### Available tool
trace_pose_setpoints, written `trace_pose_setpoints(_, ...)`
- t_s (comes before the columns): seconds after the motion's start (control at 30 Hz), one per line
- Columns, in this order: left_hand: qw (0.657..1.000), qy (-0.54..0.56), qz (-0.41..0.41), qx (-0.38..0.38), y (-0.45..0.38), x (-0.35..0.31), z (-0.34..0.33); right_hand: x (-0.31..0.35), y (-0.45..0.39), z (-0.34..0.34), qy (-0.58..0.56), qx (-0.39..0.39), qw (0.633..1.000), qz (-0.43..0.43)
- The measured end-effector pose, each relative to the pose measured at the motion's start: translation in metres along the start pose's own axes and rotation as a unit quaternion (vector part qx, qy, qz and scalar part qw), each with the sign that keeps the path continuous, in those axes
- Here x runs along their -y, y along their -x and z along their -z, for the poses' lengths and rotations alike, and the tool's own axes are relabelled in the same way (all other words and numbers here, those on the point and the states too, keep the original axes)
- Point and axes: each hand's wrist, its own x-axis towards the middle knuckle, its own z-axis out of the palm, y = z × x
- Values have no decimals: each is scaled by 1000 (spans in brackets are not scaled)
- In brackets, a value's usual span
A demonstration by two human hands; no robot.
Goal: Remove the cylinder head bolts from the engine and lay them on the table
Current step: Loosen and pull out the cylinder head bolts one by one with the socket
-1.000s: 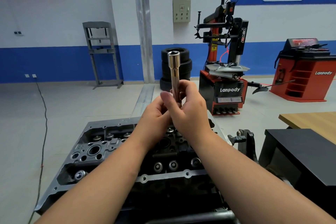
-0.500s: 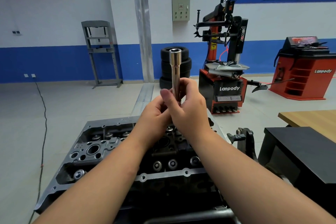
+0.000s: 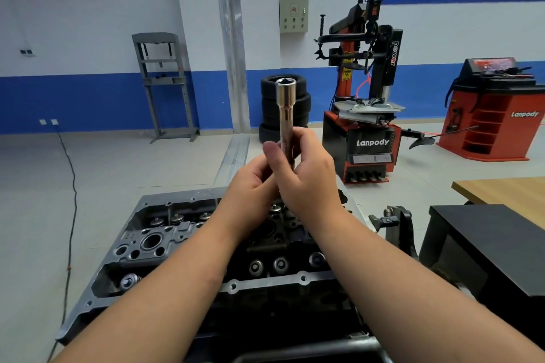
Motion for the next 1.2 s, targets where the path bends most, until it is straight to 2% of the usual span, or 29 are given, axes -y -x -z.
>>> trace_pose_setpoints(0.17,999,-3,4,-32,-2,5,0,-3,-2,0,10,-31,999,2)
trace_pose_setpoints(0.37,998,40,22,33,2,1,-1,-3,-3,-1,4,-4,1000,-13)
trace_pose_setpoints(0.67,999,26,16,-34,-2,6,1,-2,-1,1,-4,-11,1000,-16)
trace_pose_setpoints(0.9,998,60,21,7,1,2,-1,-3,-2,0,19,7,1000,-11)
trace_pose_setpoints(1.2,999,21,18,-18,-1,4,1,0,0,1,3,-17,1000,-6)
